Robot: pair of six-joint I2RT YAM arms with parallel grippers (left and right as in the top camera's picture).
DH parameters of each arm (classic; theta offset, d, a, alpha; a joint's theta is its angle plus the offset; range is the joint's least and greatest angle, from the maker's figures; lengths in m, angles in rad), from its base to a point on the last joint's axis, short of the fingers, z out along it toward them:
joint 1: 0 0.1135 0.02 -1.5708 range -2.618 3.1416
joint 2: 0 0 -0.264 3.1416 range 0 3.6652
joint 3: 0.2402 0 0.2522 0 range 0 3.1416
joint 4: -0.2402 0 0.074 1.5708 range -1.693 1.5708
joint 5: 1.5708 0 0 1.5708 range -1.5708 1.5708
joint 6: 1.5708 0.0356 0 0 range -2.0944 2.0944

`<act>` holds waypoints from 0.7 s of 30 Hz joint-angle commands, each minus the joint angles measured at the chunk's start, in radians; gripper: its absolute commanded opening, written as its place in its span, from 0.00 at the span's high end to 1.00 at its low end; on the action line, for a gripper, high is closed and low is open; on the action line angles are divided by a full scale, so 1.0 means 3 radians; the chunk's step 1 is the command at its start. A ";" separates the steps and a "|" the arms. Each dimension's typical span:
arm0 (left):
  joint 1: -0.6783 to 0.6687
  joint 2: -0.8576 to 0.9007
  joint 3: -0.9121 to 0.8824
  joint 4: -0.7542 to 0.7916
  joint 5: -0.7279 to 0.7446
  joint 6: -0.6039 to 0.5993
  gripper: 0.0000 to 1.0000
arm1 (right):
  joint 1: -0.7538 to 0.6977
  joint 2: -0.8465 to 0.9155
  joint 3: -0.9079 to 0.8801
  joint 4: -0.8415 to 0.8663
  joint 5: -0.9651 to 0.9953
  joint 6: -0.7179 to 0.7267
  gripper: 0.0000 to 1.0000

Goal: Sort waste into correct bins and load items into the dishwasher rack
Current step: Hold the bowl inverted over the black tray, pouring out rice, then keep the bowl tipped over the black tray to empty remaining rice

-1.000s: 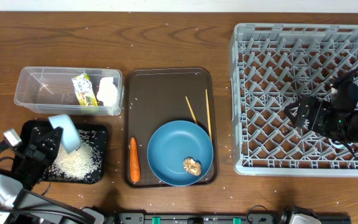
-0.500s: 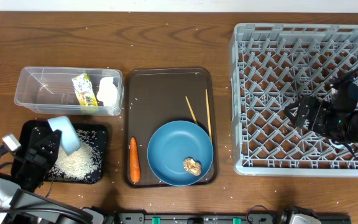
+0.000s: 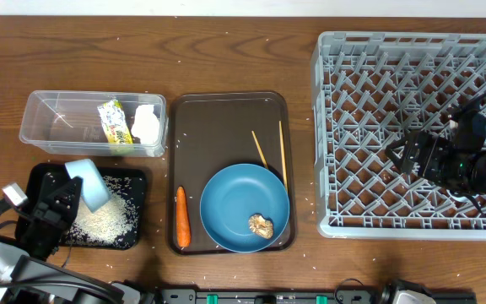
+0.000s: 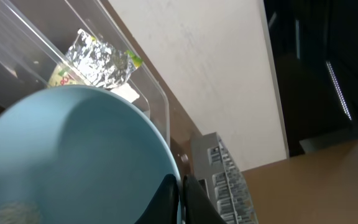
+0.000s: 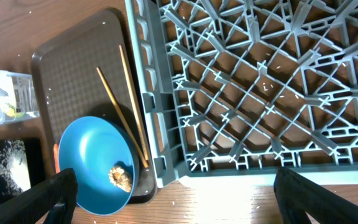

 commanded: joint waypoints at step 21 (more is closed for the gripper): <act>0.0284 -0.0333 0.0024 0.0168 -0.0043 -0.0488 0.94 | 0.0052 -0.0003 -0.0004 0.0023 0.0011 0.0048 0.05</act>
